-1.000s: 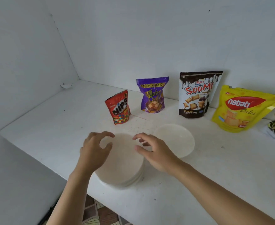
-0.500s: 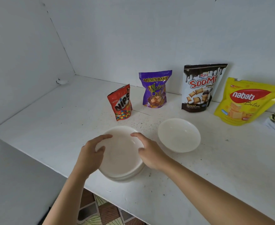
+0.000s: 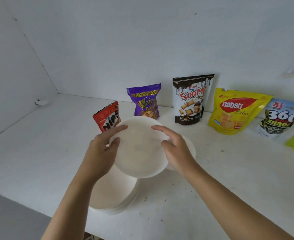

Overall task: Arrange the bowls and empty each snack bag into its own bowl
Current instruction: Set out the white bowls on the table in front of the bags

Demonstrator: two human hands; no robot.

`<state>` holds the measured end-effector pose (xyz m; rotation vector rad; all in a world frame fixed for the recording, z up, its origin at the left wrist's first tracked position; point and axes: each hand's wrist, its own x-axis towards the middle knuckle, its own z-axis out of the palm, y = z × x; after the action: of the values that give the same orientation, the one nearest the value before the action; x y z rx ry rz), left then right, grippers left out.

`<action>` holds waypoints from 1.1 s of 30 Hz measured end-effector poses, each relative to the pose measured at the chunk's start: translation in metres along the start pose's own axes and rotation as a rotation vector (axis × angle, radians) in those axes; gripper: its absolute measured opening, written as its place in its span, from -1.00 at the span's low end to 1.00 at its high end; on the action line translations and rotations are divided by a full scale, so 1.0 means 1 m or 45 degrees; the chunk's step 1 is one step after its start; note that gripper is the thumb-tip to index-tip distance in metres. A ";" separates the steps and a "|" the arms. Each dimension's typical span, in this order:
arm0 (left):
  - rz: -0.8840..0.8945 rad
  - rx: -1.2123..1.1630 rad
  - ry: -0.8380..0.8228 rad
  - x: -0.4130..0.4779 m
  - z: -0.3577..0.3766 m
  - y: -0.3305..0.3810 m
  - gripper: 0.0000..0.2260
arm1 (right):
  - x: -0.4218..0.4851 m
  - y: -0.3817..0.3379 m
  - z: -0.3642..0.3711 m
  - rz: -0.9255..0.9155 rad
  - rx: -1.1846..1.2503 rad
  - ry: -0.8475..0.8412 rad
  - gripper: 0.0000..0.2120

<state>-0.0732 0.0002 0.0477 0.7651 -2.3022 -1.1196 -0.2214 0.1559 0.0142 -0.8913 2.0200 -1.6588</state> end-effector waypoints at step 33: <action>0.427 0.884 -1.085 0.110 0.261 0.058 -0.51 | -0.002 0.139 -0.185 0.589 -0.405 0.657 -0.58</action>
<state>-0.3310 0.1021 -0.0335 0.0461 -3.4447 -0.5032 -0.3713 0.3063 -0.0771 -0.0387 2.6269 -1.4170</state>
